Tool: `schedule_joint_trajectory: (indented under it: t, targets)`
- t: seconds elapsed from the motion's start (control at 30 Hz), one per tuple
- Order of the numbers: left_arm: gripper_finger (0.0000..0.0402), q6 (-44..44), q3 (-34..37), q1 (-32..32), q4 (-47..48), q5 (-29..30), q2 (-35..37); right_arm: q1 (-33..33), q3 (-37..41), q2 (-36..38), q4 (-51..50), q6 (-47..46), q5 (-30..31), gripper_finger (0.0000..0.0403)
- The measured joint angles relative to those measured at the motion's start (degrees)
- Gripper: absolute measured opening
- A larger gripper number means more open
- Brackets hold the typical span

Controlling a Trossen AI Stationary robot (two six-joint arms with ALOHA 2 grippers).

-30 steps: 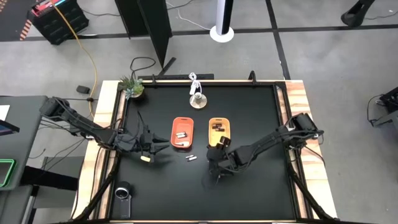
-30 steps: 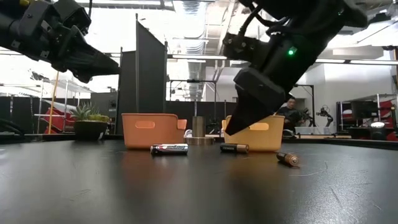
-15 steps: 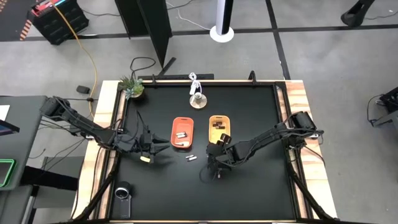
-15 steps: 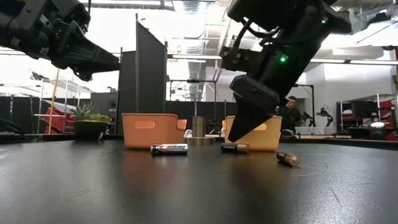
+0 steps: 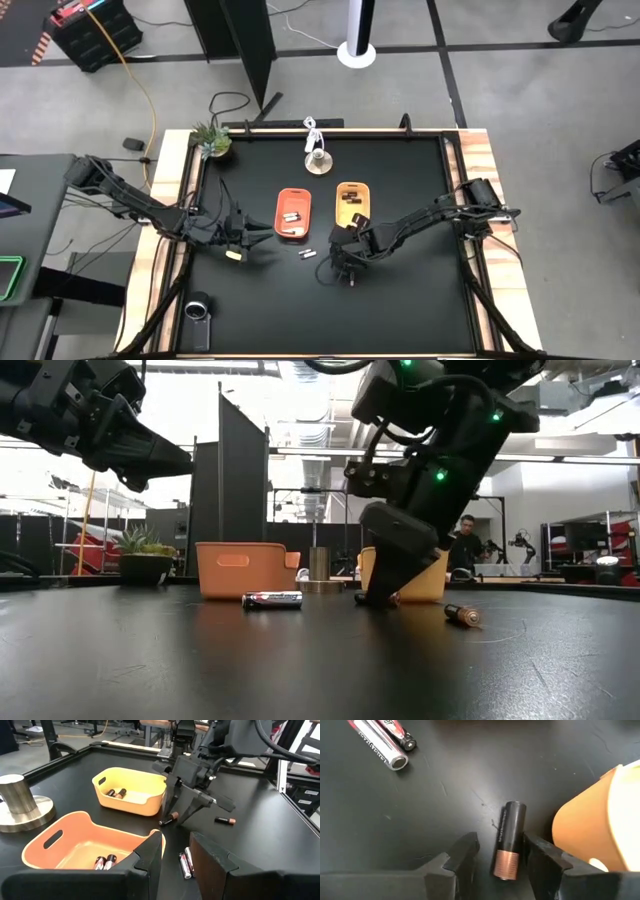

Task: Sort batteries
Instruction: Put the black battery into the yellow bin

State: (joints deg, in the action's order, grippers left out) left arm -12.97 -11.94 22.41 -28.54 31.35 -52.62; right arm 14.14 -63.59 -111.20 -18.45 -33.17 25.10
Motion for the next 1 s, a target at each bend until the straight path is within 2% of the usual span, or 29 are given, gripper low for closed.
schedule_joint_trajectory:
  t: [0.2, 0.4, 0.53, 1.0]
  targets:
    - [0.0098, -0.2, 0.0, 0.0, -0.4, 0.1, 0.0, 0.5, 0.0, -1.3, 1.4, -0.2, 0.4, 0.0146]
    - [0.0098, 0.1, 0.0, 0.0, -0.5, 0.1, 0.0, 1.4, 0.0, -1.3, 1.5, 0.7, -0.2, 0.0073]
    - [0.0098, 0.1, 0.0, 0.0, -0.5, 0.1, 0.0, 2.5, 0.0, -1.4, 1.2, 0.9, -1.0, 0.0042]
    - [0.0098, 0.3, 0.0, 0.0, -0.3, 0.1, 0.0, 5.3, 0.1, -1.2, 2.6, 2.8, -2.1, 0.0035]
